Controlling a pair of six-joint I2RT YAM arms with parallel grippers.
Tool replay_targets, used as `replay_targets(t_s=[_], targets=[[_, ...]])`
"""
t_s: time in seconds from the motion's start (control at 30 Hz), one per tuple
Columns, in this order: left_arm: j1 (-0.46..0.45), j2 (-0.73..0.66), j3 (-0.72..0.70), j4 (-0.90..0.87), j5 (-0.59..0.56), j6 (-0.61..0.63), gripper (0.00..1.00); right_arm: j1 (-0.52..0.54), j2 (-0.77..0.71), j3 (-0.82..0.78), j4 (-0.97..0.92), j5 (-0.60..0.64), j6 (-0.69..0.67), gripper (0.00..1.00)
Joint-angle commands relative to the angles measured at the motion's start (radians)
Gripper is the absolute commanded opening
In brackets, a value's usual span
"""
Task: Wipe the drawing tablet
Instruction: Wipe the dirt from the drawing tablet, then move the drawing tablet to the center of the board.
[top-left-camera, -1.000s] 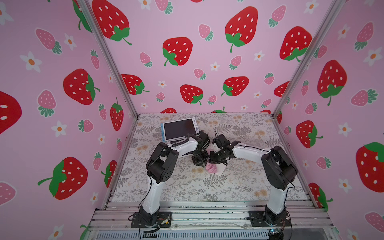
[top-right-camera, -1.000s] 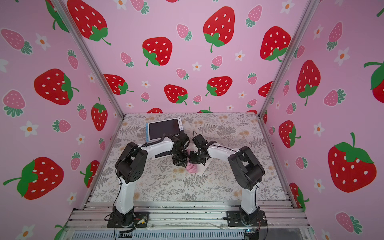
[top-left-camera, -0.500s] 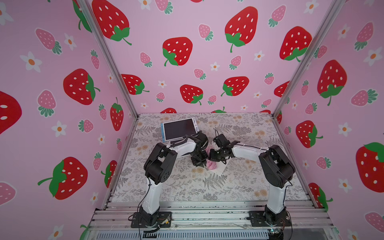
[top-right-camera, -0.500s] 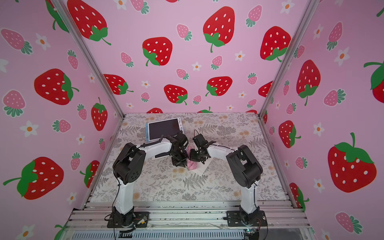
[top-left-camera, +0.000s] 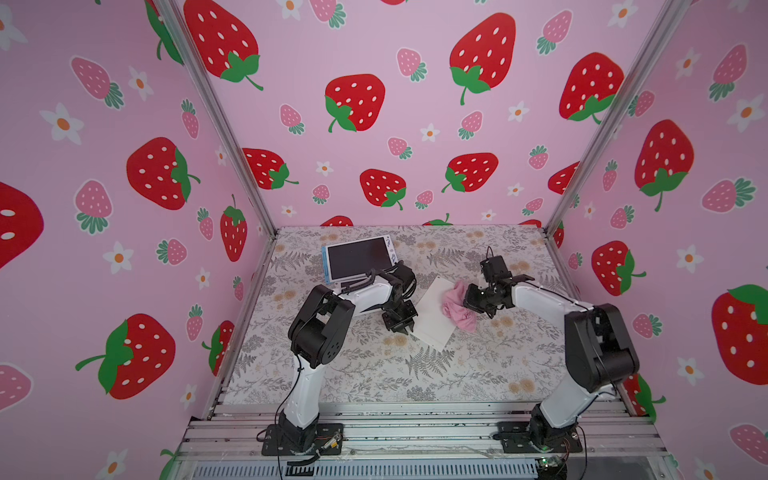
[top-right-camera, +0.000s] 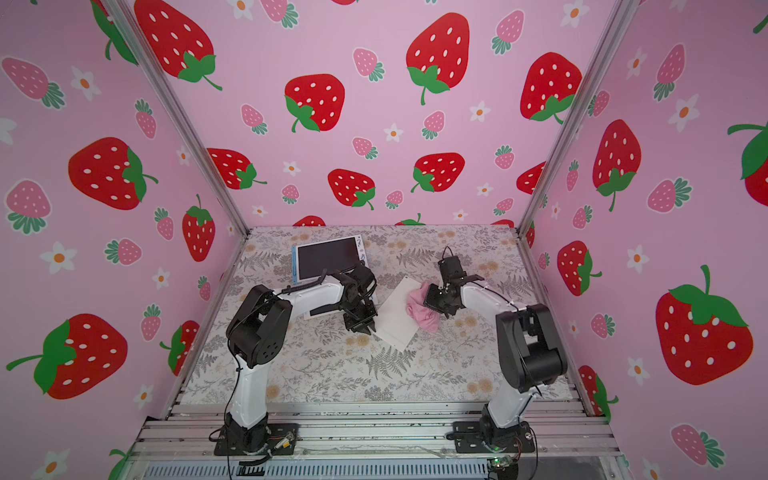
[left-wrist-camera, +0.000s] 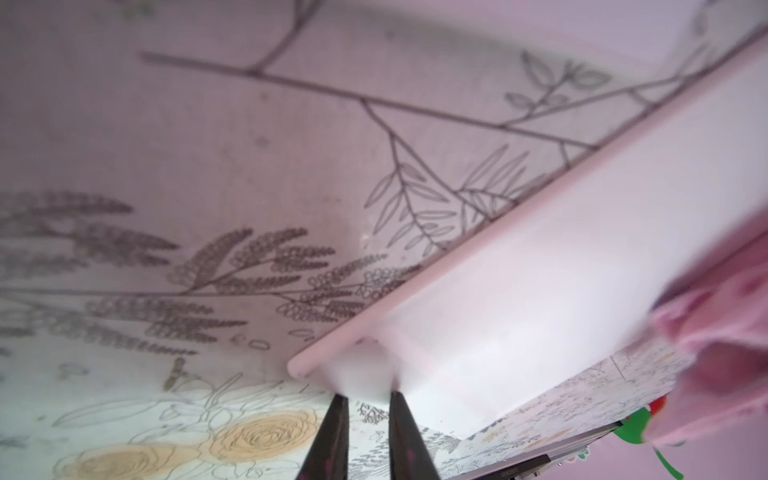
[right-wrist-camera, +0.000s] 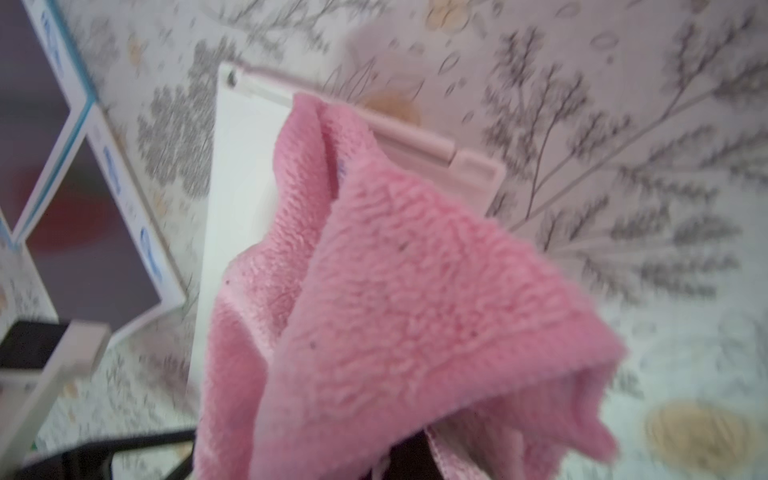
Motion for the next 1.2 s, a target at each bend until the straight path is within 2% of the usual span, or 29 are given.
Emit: replay_targets(t_s=[0.0,0.1,0.2,0.37,0.5,0.73,0.93,1.07,1.17], targets=[[-0.02,0.059,-0.021,0.047,-0.039,-0.035,0.29,0.016,-0.183,-0.081,-0.088,0.114,0.067,0.0],[-0.042,0.005,-0.023,0.066,-0.024,-0.068,0.4,0.014,-0.335,-0.156,-0.182,0.188,0.115,0.0],[-0.06,-0.043,-0.044,0.098,0.001,-0.121,0.47,0.018,-0.432,-0.202,-0.286,0.21,0.114,0.0],[-0.077,-0.048,-0.104,0.17,0.058,-0.245,0.51,0.037,-0.529,-0.233,-0.397,0.193,0.103,0.0],[-0.073,-0.01,-0.109,0.267,0.069,-0.287,0.52,0.05,-0.573,-0.217,-0.429,0.18,0.089,0.0],[-0.056,0.144,0.067,0.282,0.058,-0.262,0.52,0.058,-0.575,-0.225,-0.415,0.124,0.086,0.0],[-0.026,0.279,0.286,0.255,0.043,-0.225,0.52,0.061,-0.558,-0.219,-0.4,0.109,0.079,0.0],[-0.001,0.347,0.378,0.328,0.103,-0.227,0.52,0.062,-0.539,-0.216,-0.374,0.093,0.069,0.0],[0.004,0.331,0.413,0.319,0.122,-0.212,0.53,0.061,-0.522,-0.199,-0.355,0.091,0.051,0.0]])
